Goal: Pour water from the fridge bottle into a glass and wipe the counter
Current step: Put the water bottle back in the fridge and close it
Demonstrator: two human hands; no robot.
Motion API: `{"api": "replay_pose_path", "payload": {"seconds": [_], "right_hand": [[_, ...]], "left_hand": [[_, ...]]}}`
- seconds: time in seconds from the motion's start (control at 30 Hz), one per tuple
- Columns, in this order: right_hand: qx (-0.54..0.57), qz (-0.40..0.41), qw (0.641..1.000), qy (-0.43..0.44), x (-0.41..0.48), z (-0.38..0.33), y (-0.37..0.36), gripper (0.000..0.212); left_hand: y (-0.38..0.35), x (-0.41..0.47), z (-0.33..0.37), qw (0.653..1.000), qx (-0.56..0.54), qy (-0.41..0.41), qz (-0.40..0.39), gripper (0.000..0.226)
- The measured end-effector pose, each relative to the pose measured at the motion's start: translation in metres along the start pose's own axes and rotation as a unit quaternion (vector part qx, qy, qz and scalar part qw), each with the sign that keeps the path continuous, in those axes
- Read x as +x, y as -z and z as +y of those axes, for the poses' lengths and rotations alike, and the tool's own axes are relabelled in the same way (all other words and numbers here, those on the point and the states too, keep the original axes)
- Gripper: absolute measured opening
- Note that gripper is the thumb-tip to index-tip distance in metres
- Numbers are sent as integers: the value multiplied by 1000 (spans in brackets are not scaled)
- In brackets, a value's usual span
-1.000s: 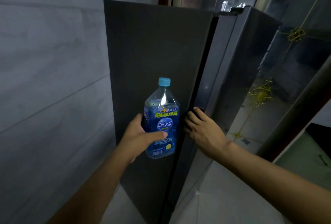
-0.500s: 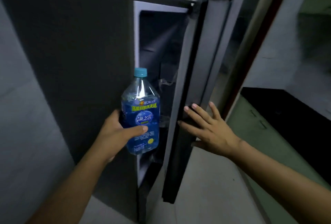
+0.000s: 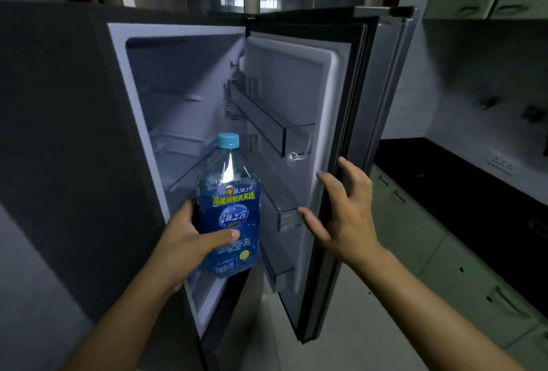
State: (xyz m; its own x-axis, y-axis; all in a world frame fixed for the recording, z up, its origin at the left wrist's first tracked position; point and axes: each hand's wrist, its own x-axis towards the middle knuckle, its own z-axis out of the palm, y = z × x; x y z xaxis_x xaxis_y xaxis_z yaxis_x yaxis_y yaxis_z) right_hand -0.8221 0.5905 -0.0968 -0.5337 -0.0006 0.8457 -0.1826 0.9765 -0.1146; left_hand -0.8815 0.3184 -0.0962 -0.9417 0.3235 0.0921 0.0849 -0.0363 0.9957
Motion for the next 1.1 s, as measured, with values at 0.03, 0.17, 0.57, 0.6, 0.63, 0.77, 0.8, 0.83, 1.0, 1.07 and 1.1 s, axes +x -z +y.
{"api": "replay_pose_path", "payload": {"seconds": [0.03,0.17,0.57,0.6,0.63,0.77,0.8,0.83,1.0,1.07,1.1], "right_hand": [[15,14,1000,11,10,0,2,57],[22,23,997,63,59,14,2,55],[13,-72,997,15,107,115,-3,60],[23,-75,997,7,108,121,-2,59],[32,-77,997,-2,110,126,0,59],[20,-106,994,-8,121,147,8,57],[6,-127,992,-6,126,149,10,56],[-14,-151,988,-7,133,150,11,54],[-119,-220,968,-22,171,144,5,32],[-131,-254,958,-32,186,139,-5,33],[-128,-272,953,-38,194,137,-12,36]], "left_hand": [[-5,2,1,1000,1,-1,3,82],[-29,9,5,1000,10,-7,20,85],[-102,36,1,998,9,15,57,86],[-107,39,0,998,9,15,60,86],[-111,41,-2,998,10,15,60,87],[-129,52,-5,998,13,14,57,85],[-131,55,-5,998,11,15,58,85],[-133,59,-5,998,10,16,59,86],[-126,86,-8,996,0,16,85,88],[-118,101,-6,996,-2,12,93,85],[-112,110,-5,995,1,8,97,84]]}}
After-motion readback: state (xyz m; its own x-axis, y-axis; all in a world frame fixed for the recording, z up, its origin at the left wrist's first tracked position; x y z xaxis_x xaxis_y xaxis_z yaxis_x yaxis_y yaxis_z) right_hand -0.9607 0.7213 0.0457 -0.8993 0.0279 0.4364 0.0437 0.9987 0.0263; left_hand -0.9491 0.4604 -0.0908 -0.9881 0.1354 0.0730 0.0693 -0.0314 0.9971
